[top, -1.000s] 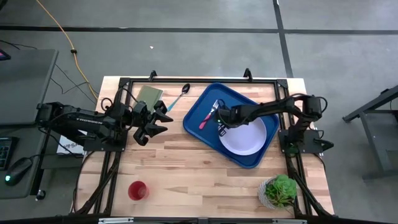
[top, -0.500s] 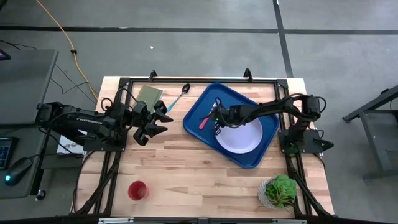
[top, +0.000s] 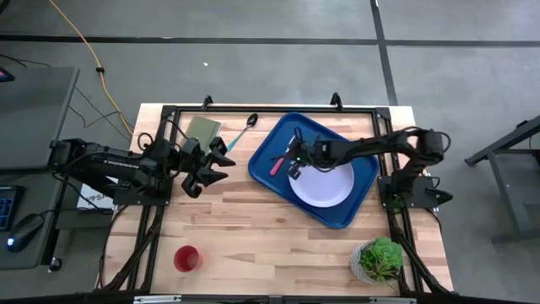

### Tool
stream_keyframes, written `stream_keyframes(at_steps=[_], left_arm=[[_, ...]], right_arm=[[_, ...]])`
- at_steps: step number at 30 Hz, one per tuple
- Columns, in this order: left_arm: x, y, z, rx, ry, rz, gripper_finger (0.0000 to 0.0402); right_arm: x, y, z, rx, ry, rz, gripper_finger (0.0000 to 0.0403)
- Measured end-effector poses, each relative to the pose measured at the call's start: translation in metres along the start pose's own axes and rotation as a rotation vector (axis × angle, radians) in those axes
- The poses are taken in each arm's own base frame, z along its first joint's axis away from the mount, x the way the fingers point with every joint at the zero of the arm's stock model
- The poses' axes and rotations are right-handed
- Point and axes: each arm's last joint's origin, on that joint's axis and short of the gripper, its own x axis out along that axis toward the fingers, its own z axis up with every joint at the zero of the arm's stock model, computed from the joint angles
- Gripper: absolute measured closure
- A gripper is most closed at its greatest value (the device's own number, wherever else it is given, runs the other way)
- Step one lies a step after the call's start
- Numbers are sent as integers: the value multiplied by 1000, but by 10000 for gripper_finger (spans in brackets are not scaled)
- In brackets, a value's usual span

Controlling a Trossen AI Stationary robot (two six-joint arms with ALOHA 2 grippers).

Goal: Pick and place plate/cup/fork/spoon on tray
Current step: Put the blue spoon on the blue tray

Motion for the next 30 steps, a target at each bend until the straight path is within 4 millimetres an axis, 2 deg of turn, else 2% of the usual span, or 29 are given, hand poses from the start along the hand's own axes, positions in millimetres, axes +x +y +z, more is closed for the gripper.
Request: stream_keyframes(at_steps=[4,6,8,11,14,16,19,21,24,30], left_arm=[[0,2,-4,-6,44,18,222],[0,4,-8,-13,62,80,222],[2,10,-11,15,118,213,222],[7,22,-13,110,307,536,222],[10,39,-14,215,509,926,222],[10,55,-15,256,604,1092,222],[16,85,-9,193,710,1132,222],[13,107,-14,84,848,1124,222],[9,138,-19,-28,967,1159,222],[-4,182,-36,-124,1030,1292,222]], right_arm=[[-39,-3,-2,3,-62,-65,403],[-57,-3,-8,23,-114,-63,403],[-70,-3,-18,49,-158,-51,403],[-82,-5,-37,86,-212,-50,403],[-82,-9,-56,141,-259,-58,403],[-78,-11,-65,167,-286,-41,403],[-69,-13,-75,201,-321,-15,403],[-64,-14,-79,218,-351,1,403],[-62,-13,-80,214,-401,29,403],[-64,-10,-73,185,-446,97,403]])
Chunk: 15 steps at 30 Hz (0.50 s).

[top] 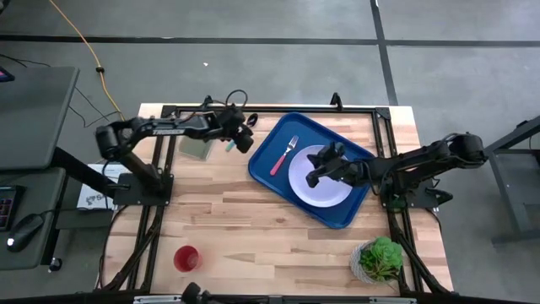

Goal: Pick and place plate/cup/fork/spoon on tray
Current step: Put the blue spoon on the blue tray

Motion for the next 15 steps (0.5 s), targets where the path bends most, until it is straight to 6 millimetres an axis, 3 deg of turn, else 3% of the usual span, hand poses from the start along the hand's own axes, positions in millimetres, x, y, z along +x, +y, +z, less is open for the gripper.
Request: stream_keyframes(at_steps=[8,15], left_arm=[[36,1,6,-13,76,41,222],[55,-3,21,-14,98,115,222]], right_arm=[[0,1,1,5,0,29,403],[0,2,2,12,-8,34,403]])
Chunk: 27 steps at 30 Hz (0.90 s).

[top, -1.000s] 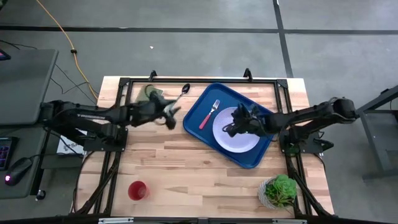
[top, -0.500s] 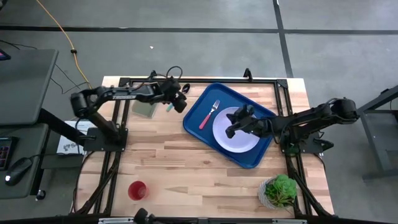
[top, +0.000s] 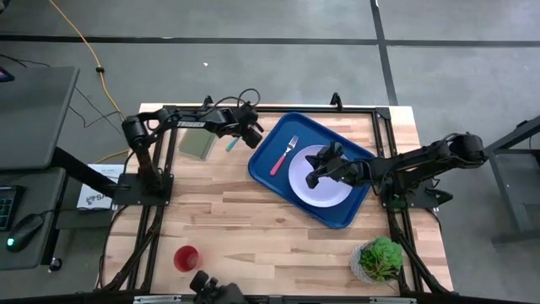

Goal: Pick and place plate/cup/fork/spoon on tray
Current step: Put the blue spoon on the blue tray

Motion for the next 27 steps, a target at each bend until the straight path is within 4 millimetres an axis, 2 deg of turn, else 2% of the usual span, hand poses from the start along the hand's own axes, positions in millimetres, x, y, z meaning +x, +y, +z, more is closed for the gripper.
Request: stream_keyframes(at_steps=[8,13,19,23,27], left_arm=[[17,9,6,-24,67,52,222],[34,19,4,-60,111,17,222],[43,24,5,-80,112,-6,224],[45,23,4,-65,115,-8,251],[45,19,3,-30,116,-16,315]], right_arm=[[0,0,0,-1,4,8,403],[0,1,0,1,9,21,403],[0,1,0,2,6,22,403],[0,1,0,3,5,23,403],[0,1,0,4,5,23,403]])
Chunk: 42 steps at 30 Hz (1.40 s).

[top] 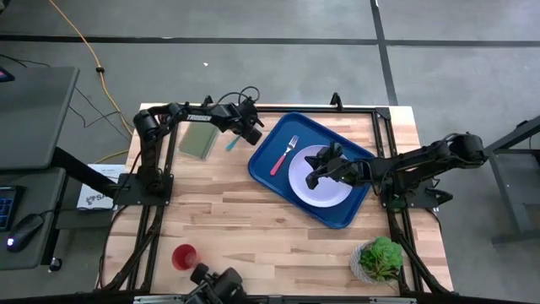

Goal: Pick and place plate/cup/fork/spoon on tray
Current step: Put the blue spoon on the blue tray

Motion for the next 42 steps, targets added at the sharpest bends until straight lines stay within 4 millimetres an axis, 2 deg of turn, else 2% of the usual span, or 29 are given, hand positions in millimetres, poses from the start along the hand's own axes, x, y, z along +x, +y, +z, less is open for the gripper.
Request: stream_keyframes(at_steps=[4,12,22,26,32,36,39,42], left_arm=[[-1,-5,-1,46,-2,-2,388],[-15,-5,-2,57,-18,13,398],[-84,-4,14,5,-222,-62,401],[-103,-29,7,24,-259,-145,401],[-108,-88,-17,74,-274,-330,401],[-112,-121,-25,73,-374,-366,401],[-104,-132,-26,52,-435,-332,401],[-83,-131,-25,33,-407,-293,401]], right_arm=[[0,0,0,0,0,0,403],[0,0,0,0,0,0,403],[0,0,0,1,1,4,403],[0,0,0,16,1,4,403],[0,0,0,24,1,4,403],[0,0,0,25,1,4,403],[0,0,0,27,1,3,403],[0,0,0,27,1,4,403]])
